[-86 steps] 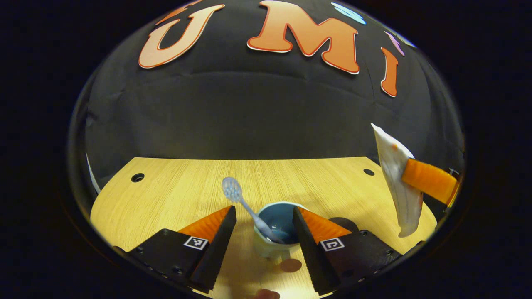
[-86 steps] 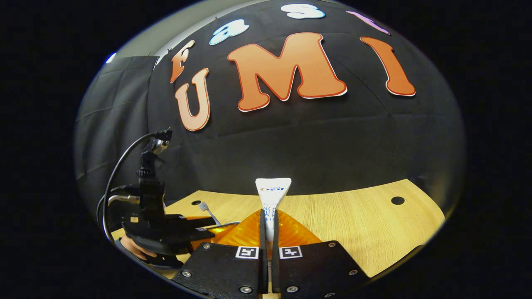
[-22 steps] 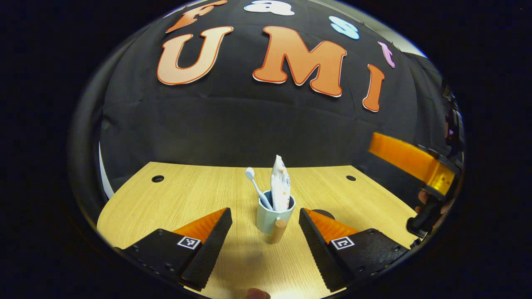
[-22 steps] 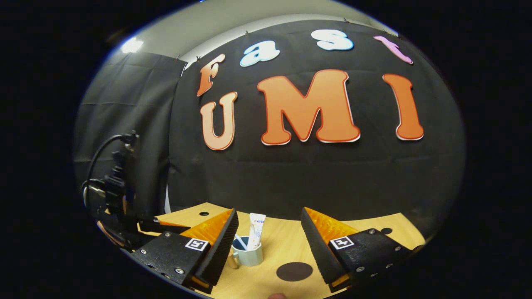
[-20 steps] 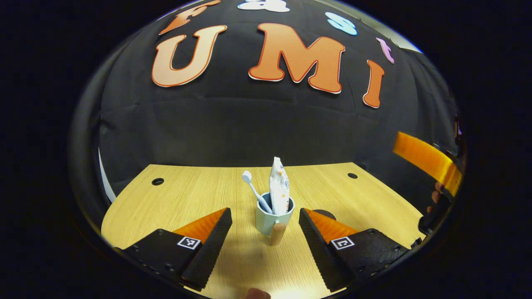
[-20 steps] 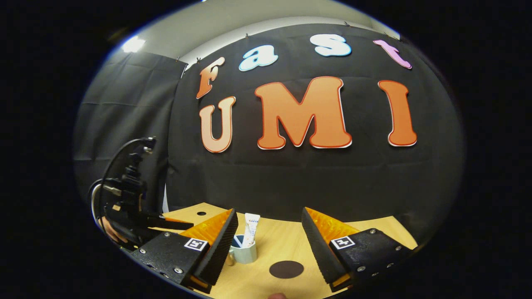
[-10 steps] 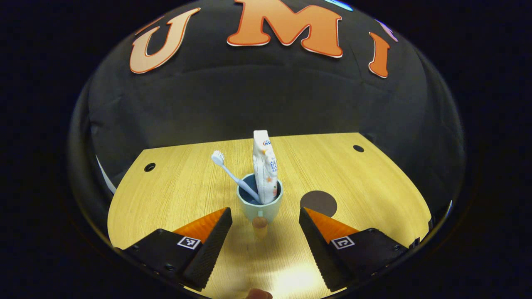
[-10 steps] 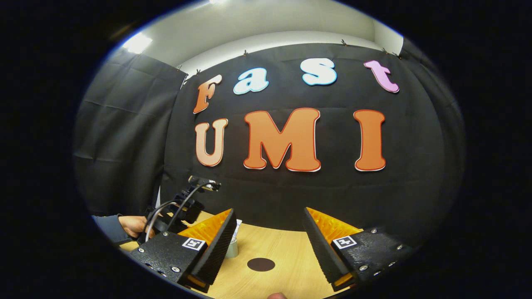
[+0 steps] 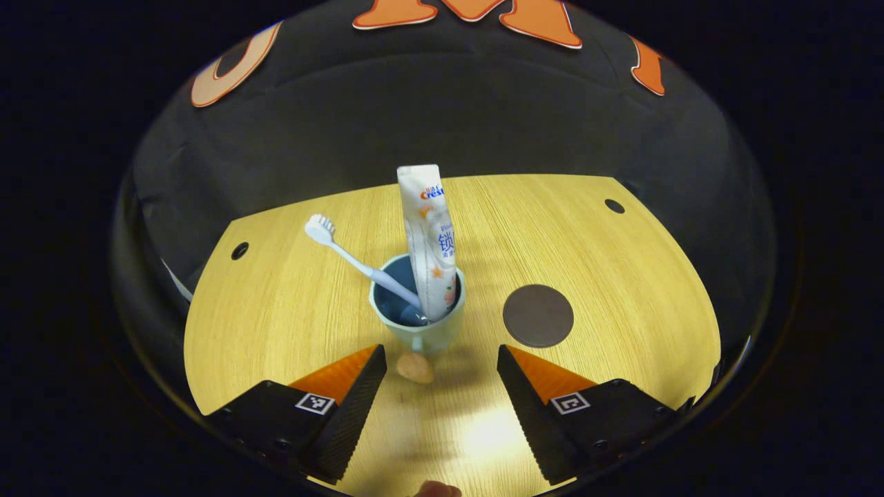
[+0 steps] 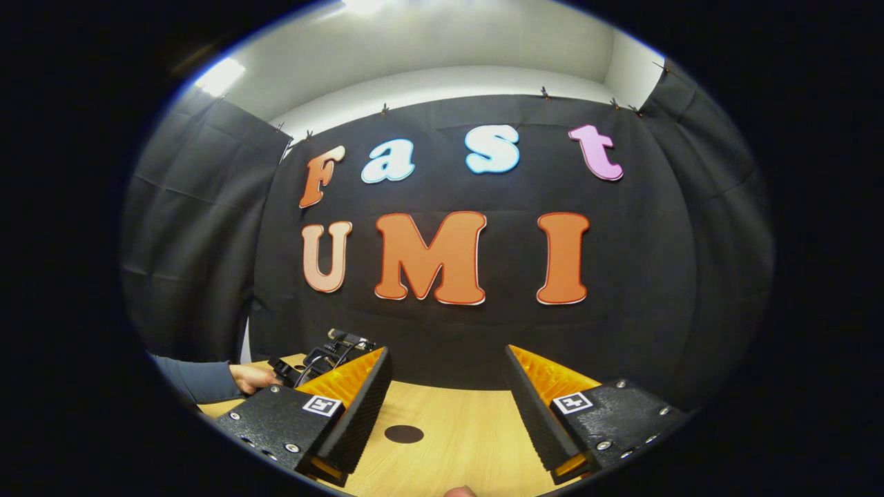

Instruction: Put the toothbrush and toothpaste on the desktop into the cup, then pick up the cup and place it on the coaster on the desktop.

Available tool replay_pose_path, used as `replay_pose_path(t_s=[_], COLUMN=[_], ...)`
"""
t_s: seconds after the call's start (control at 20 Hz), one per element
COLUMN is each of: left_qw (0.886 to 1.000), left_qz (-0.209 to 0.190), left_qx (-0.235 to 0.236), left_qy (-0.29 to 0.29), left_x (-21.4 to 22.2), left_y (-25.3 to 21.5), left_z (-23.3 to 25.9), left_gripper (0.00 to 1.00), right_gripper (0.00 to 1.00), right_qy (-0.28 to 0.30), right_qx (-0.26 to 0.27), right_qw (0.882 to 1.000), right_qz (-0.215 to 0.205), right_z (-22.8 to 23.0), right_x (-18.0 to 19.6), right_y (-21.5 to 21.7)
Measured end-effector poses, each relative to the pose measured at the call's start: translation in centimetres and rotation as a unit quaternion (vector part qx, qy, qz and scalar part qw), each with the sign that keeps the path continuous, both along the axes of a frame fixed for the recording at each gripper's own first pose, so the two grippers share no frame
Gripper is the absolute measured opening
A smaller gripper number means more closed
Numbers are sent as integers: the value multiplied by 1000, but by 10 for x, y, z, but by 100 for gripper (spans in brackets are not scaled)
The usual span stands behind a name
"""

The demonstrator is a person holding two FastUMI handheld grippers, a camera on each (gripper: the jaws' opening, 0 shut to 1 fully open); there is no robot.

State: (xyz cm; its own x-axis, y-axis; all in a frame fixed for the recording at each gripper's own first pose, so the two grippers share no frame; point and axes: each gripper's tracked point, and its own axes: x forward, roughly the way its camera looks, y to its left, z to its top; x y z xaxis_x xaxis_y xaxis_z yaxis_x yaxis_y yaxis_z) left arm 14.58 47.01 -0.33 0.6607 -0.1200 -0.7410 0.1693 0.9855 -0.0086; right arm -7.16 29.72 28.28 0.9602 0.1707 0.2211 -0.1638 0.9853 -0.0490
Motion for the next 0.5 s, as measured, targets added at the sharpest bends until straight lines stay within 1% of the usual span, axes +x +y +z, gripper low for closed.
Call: replay_pose_path(t_s=[0.15, 0.2, 0.35, 0.4, 0.45, 0.5], left_qw=[1000, 1000, 999, 998, 997, 997], left_qz=[-2, -7, 6, 11, 16, 21], left_qx=[3, 5, -2, -7, -11, -6], left_qy=[26, 28, 54, 65, 70, 76], left_x=[2, 4, 6, 6, 9, 12], left_y=[-5, -5, -5, -6, -5, -2], left_z=[-11, -14, -25, -29, -33, -37], left_gripper=[97, 98, 98, 98, 98, 98], right_gripper=[95, 95, 95, 100, 100, 95], right_qy=[-7, -13, -14, -13, -13, -12], right_qx=[9, 6, -11, -13, -13, -10], right_qw=[1000, 1000, 1000, 1000, 1000, 1000], right_qz=[-2, -2, -12, -14, -11, -10], right_z=[8, 10, 6, 3, 1, -2], right_x=[-19, -22, -27, -28, -27, -25], right_y=[-6, -7, -12, -12, -11, -10])
